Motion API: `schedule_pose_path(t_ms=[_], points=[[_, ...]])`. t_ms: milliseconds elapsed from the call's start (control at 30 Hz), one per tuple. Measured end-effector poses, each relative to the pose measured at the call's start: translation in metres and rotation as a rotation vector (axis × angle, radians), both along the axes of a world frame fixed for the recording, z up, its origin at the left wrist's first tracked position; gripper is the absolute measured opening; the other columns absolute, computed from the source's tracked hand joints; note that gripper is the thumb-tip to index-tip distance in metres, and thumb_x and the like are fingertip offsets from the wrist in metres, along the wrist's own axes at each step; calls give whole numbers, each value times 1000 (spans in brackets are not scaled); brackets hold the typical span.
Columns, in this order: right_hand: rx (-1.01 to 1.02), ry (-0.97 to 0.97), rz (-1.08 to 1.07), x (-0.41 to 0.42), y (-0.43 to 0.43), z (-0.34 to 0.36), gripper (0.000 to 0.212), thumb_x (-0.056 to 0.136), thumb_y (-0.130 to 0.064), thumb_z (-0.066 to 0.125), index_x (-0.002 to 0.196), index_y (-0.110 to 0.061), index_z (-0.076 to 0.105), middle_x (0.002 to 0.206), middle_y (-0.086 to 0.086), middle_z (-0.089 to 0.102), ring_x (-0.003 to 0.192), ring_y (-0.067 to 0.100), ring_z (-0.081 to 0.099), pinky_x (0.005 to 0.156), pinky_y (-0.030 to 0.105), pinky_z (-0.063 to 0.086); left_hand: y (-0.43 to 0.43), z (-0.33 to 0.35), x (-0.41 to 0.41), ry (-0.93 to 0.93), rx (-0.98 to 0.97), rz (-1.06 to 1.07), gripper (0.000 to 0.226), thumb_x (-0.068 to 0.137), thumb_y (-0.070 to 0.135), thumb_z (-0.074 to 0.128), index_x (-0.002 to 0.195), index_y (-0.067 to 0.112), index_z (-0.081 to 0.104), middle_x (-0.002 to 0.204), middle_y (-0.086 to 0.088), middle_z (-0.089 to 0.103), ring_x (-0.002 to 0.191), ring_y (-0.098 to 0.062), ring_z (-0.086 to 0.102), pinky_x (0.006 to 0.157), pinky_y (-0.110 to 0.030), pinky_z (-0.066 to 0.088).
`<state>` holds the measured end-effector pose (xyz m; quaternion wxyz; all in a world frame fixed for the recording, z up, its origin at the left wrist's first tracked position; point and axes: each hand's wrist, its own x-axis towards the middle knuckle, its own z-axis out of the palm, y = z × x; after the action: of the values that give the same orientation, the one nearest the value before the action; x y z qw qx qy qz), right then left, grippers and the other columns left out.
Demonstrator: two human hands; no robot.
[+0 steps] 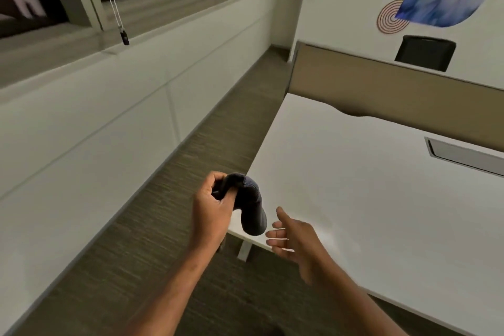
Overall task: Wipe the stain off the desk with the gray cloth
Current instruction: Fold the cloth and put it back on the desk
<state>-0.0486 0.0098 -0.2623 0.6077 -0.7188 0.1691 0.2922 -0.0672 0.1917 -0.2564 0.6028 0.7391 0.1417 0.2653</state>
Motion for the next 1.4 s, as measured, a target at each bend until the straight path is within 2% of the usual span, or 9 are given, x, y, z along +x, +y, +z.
schedule_pose_path(t_ms=[100, 267, 400, 567, 800, 1000, 1167, 1267, 1400], points=[[166, 182, -53, 3, -1, 2, 61, 93, -62, 57, 92, -3, 73, 93, 15, 79, 83, 26, 74, 70, 32, 59, -7, 2, 14, -11, 80, 40, 14, 92, 20, 78, 92, 28, 66, 81, 19, 71, 77, 2, 68, 60, -10, 50], [338, 351, -99, 45, 5, 14, 71, 90, -67, 55, 110, 1, 69, 96, 15, 76, 80, 25, 70, 62, 29, 56, -23, -4, 31, -59, 270, -24, 26, 91, 11, 76, 102, 32, 65, 92, 17, 73, 89, -3, 73, 74, -23, 61], [374, 357, -107, 80, 2, 23, 55, 89, -54, 69, 102, -1, 65, 98, 17, 71, 75, 24, 69, 61, 27, 52, -39, -14, 39, -66, 357, -99, 36, 90, 10, 75, 116, 32, 64, 110, 11, 72, 107, -6, 71, 87, -28, 63], [294, 221, -117, 120, -2, 38, 33, 92, -18, 67, 122, -5, 61, 104, 19, 71, 82, 25, 69, 54, 30, 56, -59, -20, 53, -84, 372, -95, 35, 90, 15, 72, 120, 30, 64, 112, 13, 70, 107, -9, 71, 87, -30, 63], [151, -14, 16, 169, -18, 63, 22, 88, -18, 72, 106, -11, 61, 99, 9, 67, 91, 25, 66, 62, 34, 55, -95, -25, 67, -134, 398, -75, 31, 86, -2, 76, 111, 15, 69, 114, 7, 69, 108, -14, 68, 88, -35, 61], [65, -191, 268, 203, -38, 82, 32, 89, -24, 73, 119, -16, 63, 107, 6, 65, 96, 21, 60, 66, 30, 51, -117, -21, 68, -60, 409, -167, 51, 86, 41, 80, 128, 17, 66, 137, 9, 64, 132, -8, 57, 108, -19, 47], [34, -251, 344, 223, -46, 95, 25, 89, -27, 74, 111, -17, 68, 113, 9, 67, 102, 24, 63, 70, 31, 53, -116, -21, 74, 48, 107, 61, 37, 92, 65, 60, 124, 46, 60, 129, 26, 65, 125, 1, 58, 100, -16, 48], [34, -265, 347, 232, -49, 99, 15, 90, -28, 73, 102, -20, 70, 110, 7, 68, 102, 23, 63, 70, 31, 52, -107, -15, 99, 157, -242, 201, 16, 100, 52, 55, 110, 41, 61, 125, 9, 69, 121, -13, 63, 91, -22, 50], [75, -277, 338, 240, -51, 102, 10, 91, -30, 72, 97, -22, 70, 110, 7, 69, 105, 25, 63, 80, 35, 54, -87, -21, 138, 389, -559, 87, 58, 98, 66, 48, 139, 25, 53, 146, -1, 56, 132, -23, 55, 111, -39, 45]])
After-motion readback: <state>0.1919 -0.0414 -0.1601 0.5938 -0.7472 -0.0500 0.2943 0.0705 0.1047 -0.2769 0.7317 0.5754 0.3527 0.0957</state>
